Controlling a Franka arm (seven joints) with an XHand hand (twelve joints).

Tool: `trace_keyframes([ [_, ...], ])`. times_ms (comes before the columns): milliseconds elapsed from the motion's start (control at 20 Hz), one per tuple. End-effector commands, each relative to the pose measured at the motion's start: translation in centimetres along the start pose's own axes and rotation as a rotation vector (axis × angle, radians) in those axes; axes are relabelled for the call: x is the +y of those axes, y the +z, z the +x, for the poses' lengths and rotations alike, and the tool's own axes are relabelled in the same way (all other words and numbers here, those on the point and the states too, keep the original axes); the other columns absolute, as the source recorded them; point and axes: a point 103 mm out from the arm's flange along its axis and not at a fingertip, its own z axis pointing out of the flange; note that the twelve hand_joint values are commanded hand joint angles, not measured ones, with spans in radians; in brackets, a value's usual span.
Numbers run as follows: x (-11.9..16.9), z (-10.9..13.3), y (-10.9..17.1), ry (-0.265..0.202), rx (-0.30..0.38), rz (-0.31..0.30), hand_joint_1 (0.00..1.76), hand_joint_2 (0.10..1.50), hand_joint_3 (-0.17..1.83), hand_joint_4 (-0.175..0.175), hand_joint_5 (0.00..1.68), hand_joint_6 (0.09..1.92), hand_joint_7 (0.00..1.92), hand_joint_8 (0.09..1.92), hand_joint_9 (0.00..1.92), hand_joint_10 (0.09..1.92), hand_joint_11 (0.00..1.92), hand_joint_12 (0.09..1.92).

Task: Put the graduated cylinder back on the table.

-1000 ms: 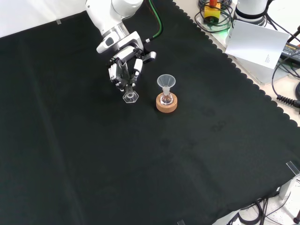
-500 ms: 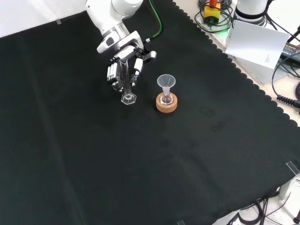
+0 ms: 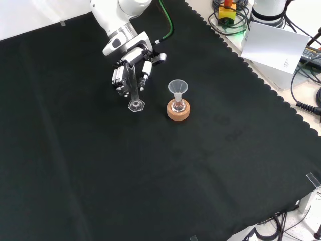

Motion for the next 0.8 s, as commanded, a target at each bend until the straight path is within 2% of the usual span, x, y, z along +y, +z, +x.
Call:
trace_keyframes([
  [50,0.3,0.5,-0.5,0.012,-0.014,0.000,1.00,1.01,-0.17,-0.047,0.53,0.59,0.50,0.62,0.94,0.09,0.47,1.27],
  [300,0.1,0.8,-1.5,0.024,-0.041,0.001,0.93,0.95,-0.17,-0.059,0.38,0.46,0.30,0.65,0.78,0.09,0.31,1.33],
  [550,-0.5,1.1,-2.8,0.042,-0.081,-0.008,0.89,0.91,-0.17,-0.065,0.35,0.31,0.18,0.68,0.67,0.09,0.18,1.39],
  [800,-2.0,1.9,-5.3,0.056,-0.146,-0.053,0.86,0.89,-0.17,-0.063,0.36,0.22,0.13,0.69,0.56,0.09,0.05,1.42],
])
